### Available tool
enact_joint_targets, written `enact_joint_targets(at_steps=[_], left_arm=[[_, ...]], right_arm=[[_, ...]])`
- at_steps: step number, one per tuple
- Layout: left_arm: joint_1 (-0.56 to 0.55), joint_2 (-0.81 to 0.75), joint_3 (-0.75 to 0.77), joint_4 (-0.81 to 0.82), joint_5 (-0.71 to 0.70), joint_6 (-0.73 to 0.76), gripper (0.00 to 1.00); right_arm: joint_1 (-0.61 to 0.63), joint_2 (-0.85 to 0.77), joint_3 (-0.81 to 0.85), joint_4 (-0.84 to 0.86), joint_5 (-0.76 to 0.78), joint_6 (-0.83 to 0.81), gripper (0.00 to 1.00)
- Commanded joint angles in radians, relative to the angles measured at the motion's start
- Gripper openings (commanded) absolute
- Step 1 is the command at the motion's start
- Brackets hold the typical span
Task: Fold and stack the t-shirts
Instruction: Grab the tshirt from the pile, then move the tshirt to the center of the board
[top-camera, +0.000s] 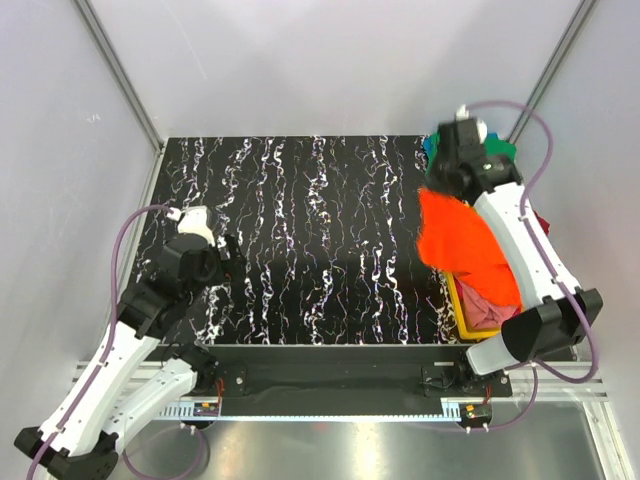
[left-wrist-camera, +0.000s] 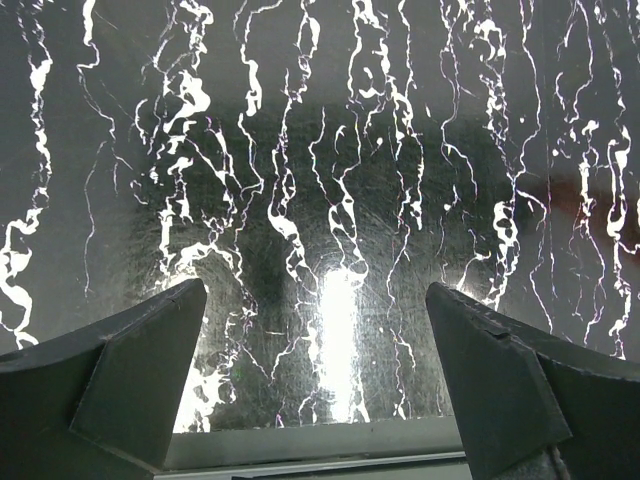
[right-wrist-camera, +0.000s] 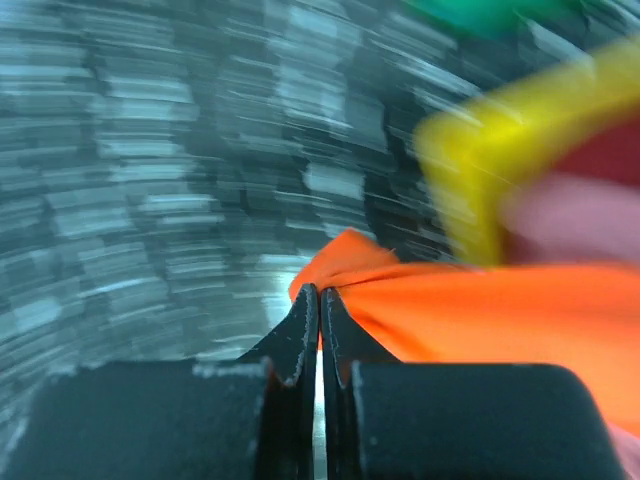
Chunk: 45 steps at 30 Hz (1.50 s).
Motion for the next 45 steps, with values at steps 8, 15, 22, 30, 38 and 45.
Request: enact_joint_targets(at_steps=[8, 15, 22, 30, 38, 45], left_arm=[[0.009, -0.063, -0.009, 0.029, -0.071, -0.012, 0.99], [0.011, -0.080, -0.011, 0.021, -0.095, -0.023, 0.99], [0.017, -0.091, -0.011, 0.012, -0.169, -0.054, 0.99], [0.212, 0.272, 0.146, 0.104, -0.137, -0.068, 0.99], [0.488, 0.917, 0.467, 0.188, 0.095, -0.150, 0.98], [0.554, 1.248, 0.692, 0.150, 0.084, -0.193, 0.92]], right_arm=[[0.199, 0.365, 0.890, 0.040, -0.681, 0.051, 0.29], [0.250, 0.378, 0.603, 0.084, -0.496, 0.064, 0.70], [0.250, 0.163, 0.135, 0.270, -0.383, 0.087, 0.74], [0.250, 0.014, -0.244, 0.382, -0.419, 0.113, 0.74], [0.250, -0.124, -0.392, 0.416, -0.457, 0.102, 0.74], [0.250, -0.231, -0.456, 0.414, -0.486, 0.098, 0.75]])
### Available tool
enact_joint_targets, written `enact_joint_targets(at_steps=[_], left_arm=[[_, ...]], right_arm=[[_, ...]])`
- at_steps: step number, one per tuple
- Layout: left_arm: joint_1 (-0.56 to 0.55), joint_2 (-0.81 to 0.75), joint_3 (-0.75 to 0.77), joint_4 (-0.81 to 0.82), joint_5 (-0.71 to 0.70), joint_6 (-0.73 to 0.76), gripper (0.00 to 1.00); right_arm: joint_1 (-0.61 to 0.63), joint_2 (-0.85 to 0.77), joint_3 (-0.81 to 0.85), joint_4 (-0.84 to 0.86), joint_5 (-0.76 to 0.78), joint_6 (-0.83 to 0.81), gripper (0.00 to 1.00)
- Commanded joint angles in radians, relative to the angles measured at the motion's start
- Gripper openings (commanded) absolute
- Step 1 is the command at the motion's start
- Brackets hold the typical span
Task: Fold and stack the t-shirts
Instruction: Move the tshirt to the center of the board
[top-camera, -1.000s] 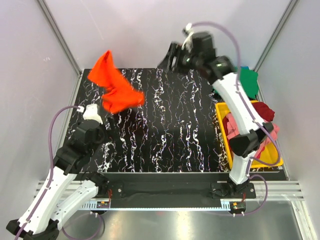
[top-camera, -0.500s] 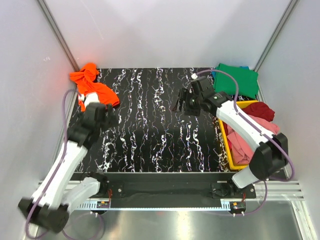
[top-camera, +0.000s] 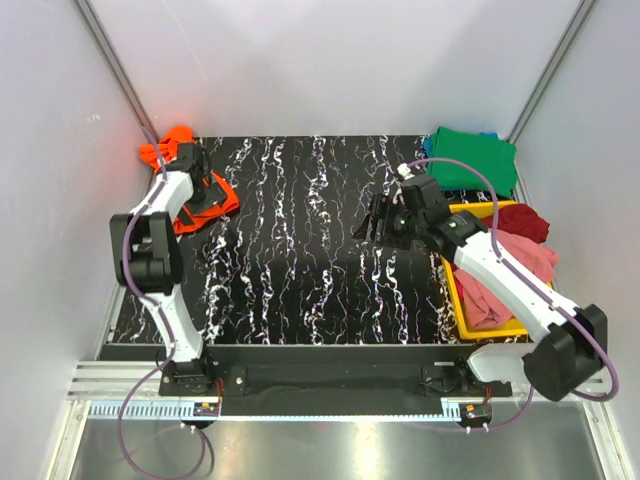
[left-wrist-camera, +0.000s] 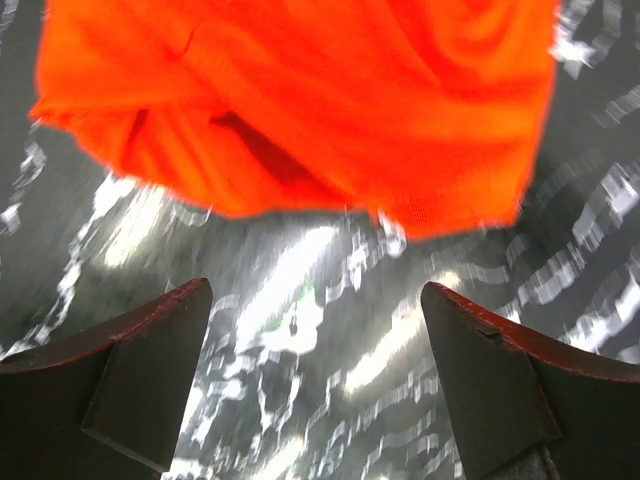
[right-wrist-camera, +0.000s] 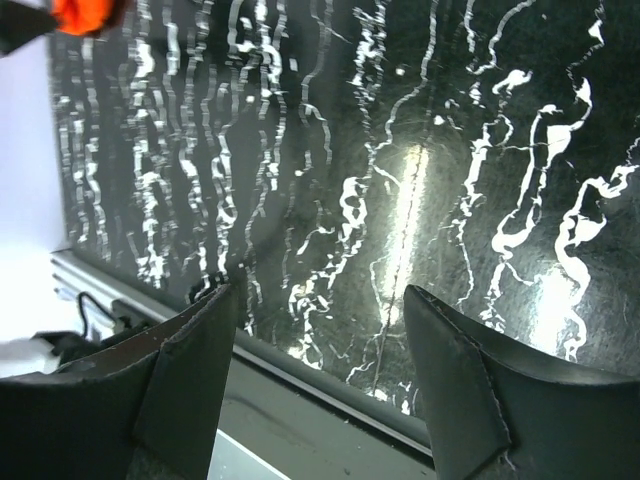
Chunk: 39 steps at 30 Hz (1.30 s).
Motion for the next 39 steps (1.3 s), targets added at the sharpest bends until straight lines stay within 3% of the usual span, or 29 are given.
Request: enact_joint_targets(at_steps=[1, 5, 8, 13, 16, 18, 19, 20, 23, 24, 31, 39], left_arm=[[0.010, 0.073, 0.108, -0.021, -0.007, -0.031, 0.92], [0.027, 0.158, 0.173, -0.054, -0.041, -0.046, 0.90], [0.028, 0.200, 0.187, -0.052, -0.049, -0.044, 0.71], [0.027, 0.226, 0.193, -0.048, -0.008, -0.038, 0.11], [0.027, 0.195, 0.141, -0.029, 0.002, -0.038, 0.00], [0.028, 0.166, 0.124, -0.026, -0.024, -0.037, 0.01], [0.030, 0.155, 0.116, -0.025, -0.032, -0.034, 0.07], [0.033, 0.146, 0.101, -0.023, -0.037, -0.034, 0.30], [0.031, 0.092, 0.082, -0.021, -0.061, -0.031, 0.66], [0.030, 0.059, 0.076, -0.018, -0.075, -0.032, 0.70], [0.031, -0.018, 0.041, -0.002, -0.145, -0.021, 0.77], [0.088, 0.134, 0.059, 0.005, -0.060, -0.061, 0.75]], right_arm=[[0.006, -0.083, -0.026, 0.045, -0.028, -0.006, 0.75], [0.005, -0.129, -0.053, 0.044, -0.025, -0.015, 0.75], [0.006, -0.143, -0.064, 0.039, -0.022, -0.023, 0.76], [0.006, -0.146, -0.067, 0.027, -0.008, -0.036, 0.75], [0.008, -0.149, -0.069, 0.022, 0.012, -0.038, 0.76], [0.006, -0.147, -0.067, 0.021, 0.011, -0.035, 0.76], [0.006, -0.147, -0.067, 0.019, 0.008, -0.032, 0.76], [0.006, -0.146, -0.067, 0.018, 0.006, -0.030, 0.76], [0.006, -0.150, -0.070, 0.018, 0.003, -0.023, 0.76], [0.005, -0.150, -0.073, 0.018, 0.003, -0.020, 0.76], [0.006, -0.157, -0.093, 0.019, 0.014, -0.015, 0.76], [0.006, -0.138, -0.101, 0.019, 0.005, -0.010, 0.76]])
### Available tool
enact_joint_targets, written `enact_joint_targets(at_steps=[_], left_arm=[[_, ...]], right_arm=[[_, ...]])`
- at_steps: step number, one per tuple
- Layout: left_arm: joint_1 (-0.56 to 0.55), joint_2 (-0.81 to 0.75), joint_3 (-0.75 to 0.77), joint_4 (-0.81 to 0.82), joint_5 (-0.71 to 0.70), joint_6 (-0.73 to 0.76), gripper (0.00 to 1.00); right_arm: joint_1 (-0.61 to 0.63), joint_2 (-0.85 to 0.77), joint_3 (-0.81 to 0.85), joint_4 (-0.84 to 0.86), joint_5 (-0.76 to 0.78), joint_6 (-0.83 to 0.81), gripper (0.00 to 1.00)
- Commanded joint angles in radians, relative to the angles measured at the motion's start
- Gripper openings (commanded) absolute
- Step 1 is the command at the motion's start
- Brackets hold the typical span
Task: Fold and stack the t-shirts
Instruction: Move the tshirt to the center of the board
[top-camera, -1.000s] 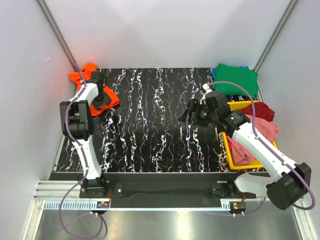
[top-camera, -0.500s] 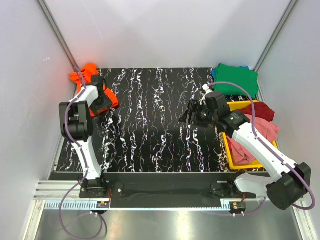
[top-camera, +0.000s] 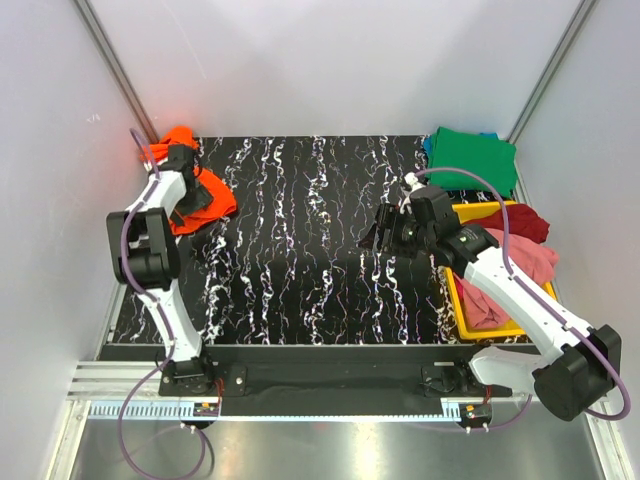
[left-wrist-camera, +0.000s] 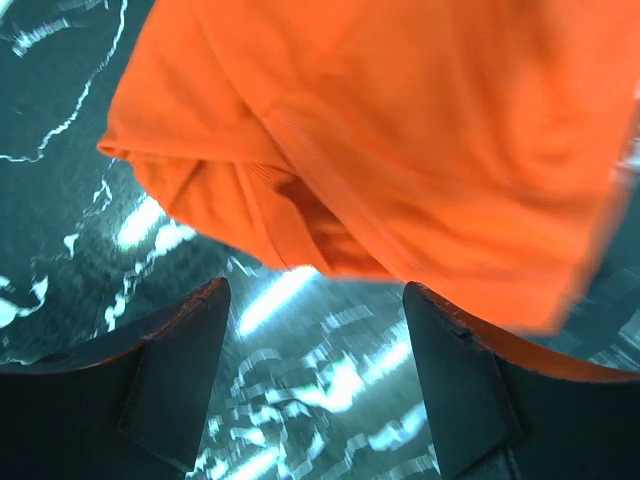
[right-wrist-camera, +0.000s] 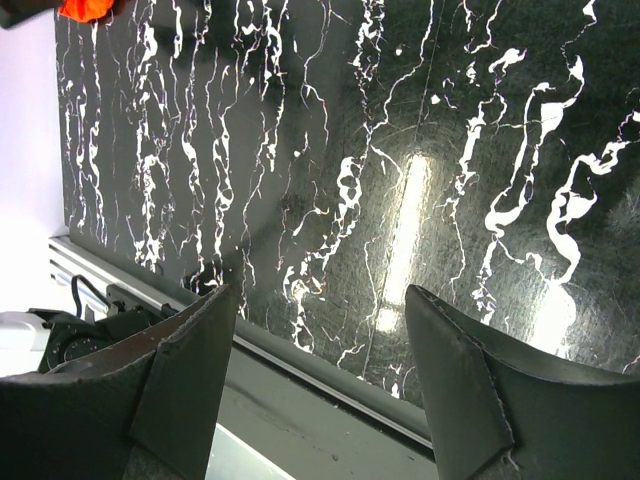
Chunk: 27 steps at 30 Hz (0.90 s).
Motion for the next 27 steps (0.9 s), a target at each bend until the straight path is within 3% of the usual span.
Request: enact_joint_targets(at_steps=[1, 7, 10, 11, 12, 14, 15, 16, 21, 27], left_arm=[[0.036, 0.083, 0.024, 0.019, 0.032, -0.017, 0.76], [0.072, 0.116, 0.057, 0.034, 0.069, 0.000, 0.76], [0.074, 0.120, 0.047, 0.038, 0.075, -0.006, 0.66], [0.074, 0.122, 0.043, 0.041, 0.086, -0.009, 0.59], [0.073, 0.119, 0.035, 0.047, 0.094, -0.018, 0.40], [0.068, 0.113, 0.009, 0.056, 0.112, -0.025, 0.20], [0.065, 0.103, -0.002, 0.067, 0.120, -0.031, 0.04], [0.050, 0.094, -0.017, 0.070, 0.121, -0.032, 0.00], [-0.079, -0.031, -0.101, 0.064, 0.085, -0.044, 0.00], [-0.351, -0.225, -0.253, 0.064, 0.117, -0.140, 0.00]], right_arm=[[0.006, -0.005, -0.011, 0.011, 0.009, 0.005, 0.76], [0.006, -0.019, -0.057, 0.015, 0.021, 0.012, 0.76], [0.006, -0.016, -0.063, 0.015, 0.027, 0.011, 0.76], [0.006, -0.014, -0.063, 0.015, 0.027, 0.009, 0.76], [0.006, -0.014, -0.060, 0.013, 0.033, 0.003, 0.76], [0.006, -0.013, -0.058, 0.015, 0.055, -0.004, 0.75], [0.006, -0.016, -0.054, 0.013, 0.062, -0.010, 0.75], [0.006, -0.016, -0.049, 0.011, 0.069, -0.014, 0.76], [0.001, -0.026, -0.008, 0.001, 0.128, -0.026, 0.75], [-0.015, -0.056, 0.075, -0.054, 0.246, -0.064, 0.76]])
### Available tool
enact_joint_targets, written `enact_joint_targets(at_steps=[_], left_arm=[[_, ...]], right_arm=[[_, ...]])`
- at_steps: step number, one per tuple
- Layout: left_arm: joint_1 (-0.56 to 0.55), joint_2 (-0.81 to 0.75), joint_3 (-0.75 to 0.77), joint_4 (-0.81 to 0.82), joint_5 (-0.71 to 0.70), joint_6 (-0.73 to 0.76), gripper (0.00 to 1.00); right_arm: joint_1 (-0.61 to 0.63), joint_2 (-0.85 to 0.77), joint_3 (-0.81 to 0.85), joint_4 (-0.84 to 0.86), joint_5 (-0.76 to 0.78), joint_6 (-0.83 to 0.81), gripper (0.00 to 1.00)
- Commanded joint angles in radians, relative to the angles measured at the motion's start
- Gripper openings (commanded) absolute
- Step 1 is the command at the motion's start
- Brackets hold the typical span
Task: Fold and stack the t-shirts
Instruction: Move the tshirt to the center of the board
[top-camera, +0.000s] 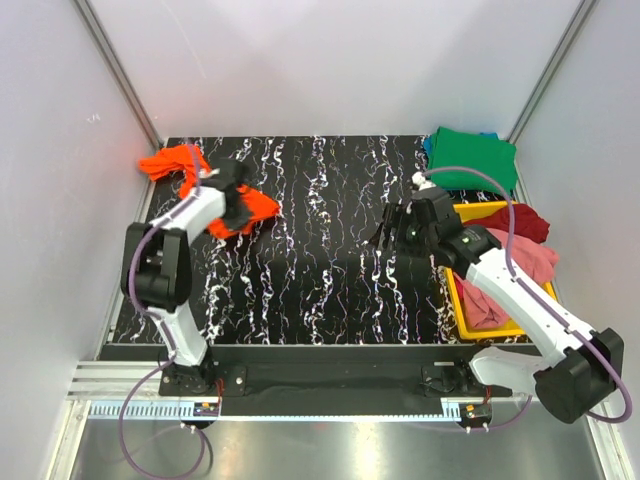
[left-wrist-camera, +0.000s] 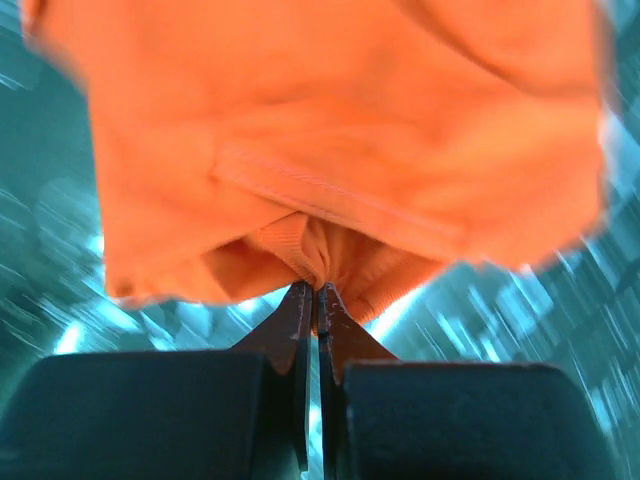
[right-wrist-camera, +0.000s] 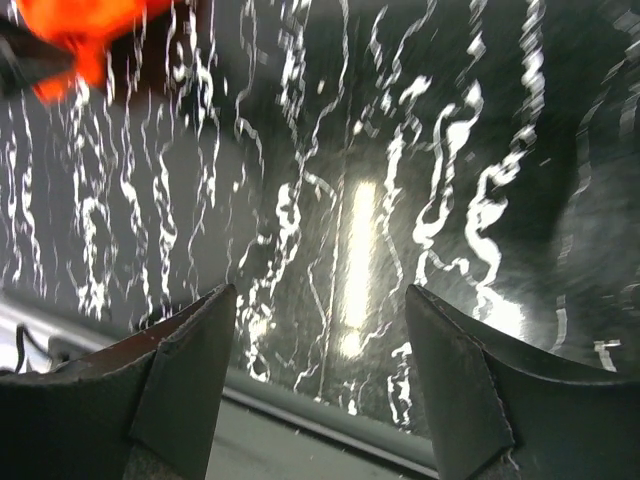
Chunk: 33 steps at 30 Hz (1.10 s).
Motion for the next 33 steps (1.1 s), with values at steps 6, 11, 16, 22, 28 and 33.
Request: enact_joint_targets(at_steps=[6, 11, 16, 22, 28, 33], left_arm=[[-0.524, -0.114, -0.004, 0.034, 0.187, -0.159, 0.35], [-0.672, -0.103, 0.107, 0.037, 0.276, -0.188, 0.85], [-0.569, -0.371, 0.041, -0.004, 0.215, -0.098, 0.91], [-0.217, -0.691, -0.094, -0.162, 0.181, 0.080, 0.91], [-0.051, -0.929, -0.183, -0.265, 0.045, 0.238, 0.98], [-0.029, -1.071, -0.264, -0.273, -0.041, 0.269, 0.99]], right_arm=[[-0.046, -0.070, 0.152, -0.121, 0.263, -0.080, 0.78], [-0.105, -0.120, 0.167, -0.134, 0.258, -0.071, 0.80], [-0.105, -0.130, 0.158, -0.113, 0.097, -0.031, 0.80], [-0.041, 0.031, 0.135, 0.092, -0.188, 0.099, 0.73], [0.139, 0.417, 0.344, 0.197, -0.234, 0.138, 0.72], [0.214, 0.706, 0.623, 0.198, -0.277, 0.121, 0.70]])
